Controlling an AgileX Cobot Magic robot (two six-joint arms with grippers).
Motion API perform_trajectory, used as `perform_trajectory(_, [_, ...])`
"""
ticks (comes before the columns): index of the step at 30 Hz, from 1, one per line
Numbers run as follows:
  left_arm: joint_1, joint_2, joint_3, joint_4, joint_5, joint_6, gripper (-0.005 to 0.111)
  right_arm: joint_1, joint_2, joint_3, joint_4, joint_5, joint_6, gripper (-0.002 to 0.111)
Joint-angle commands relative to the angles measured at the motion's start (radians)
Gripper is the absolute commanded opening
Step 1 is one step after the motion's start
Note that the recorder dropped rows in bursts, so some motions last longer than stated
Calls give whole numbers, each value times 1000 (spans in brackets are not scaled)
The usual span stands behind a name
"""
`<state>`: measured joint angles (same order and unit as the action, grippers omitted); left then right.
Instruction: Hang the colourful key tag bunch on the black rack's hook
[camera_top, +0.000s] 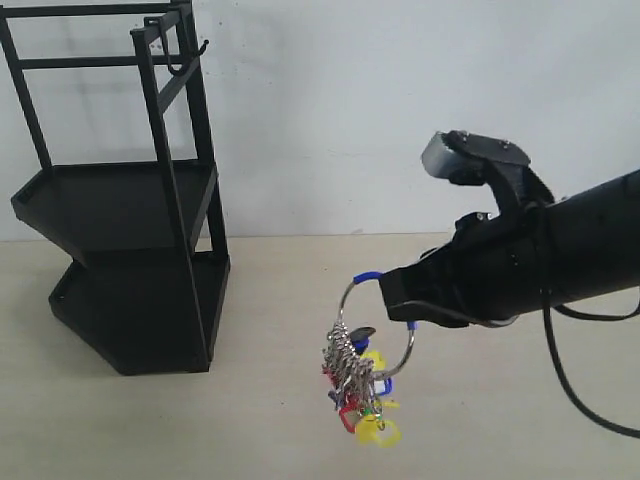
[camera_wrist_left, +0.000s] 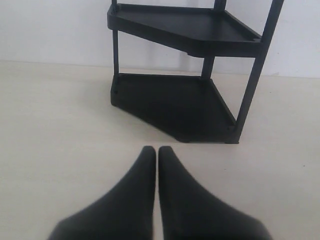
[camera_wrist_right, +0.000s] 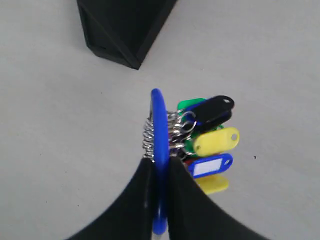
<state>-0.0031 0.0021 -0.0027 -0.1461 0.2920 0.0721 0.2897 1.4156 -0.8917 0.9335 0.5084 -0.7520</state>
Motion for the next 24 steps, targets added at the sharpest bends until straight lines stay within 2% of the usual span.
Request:
perform_trajectory(1, [2, -2, 3, 5, -7, 3, 4, -40, -73, -15, -122, -22, 179, 0])
perform_trajectory(3, [2, -2, 3, 5, -7, 3, 4, -38, -81, -28, -138, 54, 83, 0])
perform_trajectory(7, [2, -2, 3, 5, -7, 3, 4, -62, -104, -28, -188, 21, 228, 0])
perform_trajectory(9, [2, -2, 3, 5, -7, 3, 4, -29, -104, -47, -171, 93, 73, 0])
perform_trajectory(10, [2, -2, 3, 5, -7, 3, 4, -22, -104, -61, -194, 104, 87, 0])
perform_trajectory(13, [2, -2, 3, 5, -7, 3, 4, -36, -113, -68, -242, 26, 295, 0])
perform_trajectory(16, [2, -2, 3, 5, -7, 3, 4, 0, -111, -81, -233, 103, 111, 0])
perform_trajectory(17, [2, -2, 3, 5, -7, 3, 4, -3, -116, -81, -264, 92, 144, 0])
perform_trajectory(19, [2, -2, 3, 5, -7, 3, 4, -20, -119, -78, -318, 15, 371, 0])
perform_trajectory(20, [2, -2, 3, 5, -7, 3, 4, -16, -117, -78, -308, 15, 364, 0])
perform_trajectory(22, [2, -2, 3, 5, -7, 3, 4, 25, -116, -93, -262, 61, 150, 0])
perform_trajectory(23, [2, -2, 3, 5, -7, 3, 4, 33, -116, -99, -269, 62, 127, 0])
perform_trajectory(24, [2, -2, 3, 5, -7, 3, 4, 27, -122, -99, -287, 20, 219, 0])
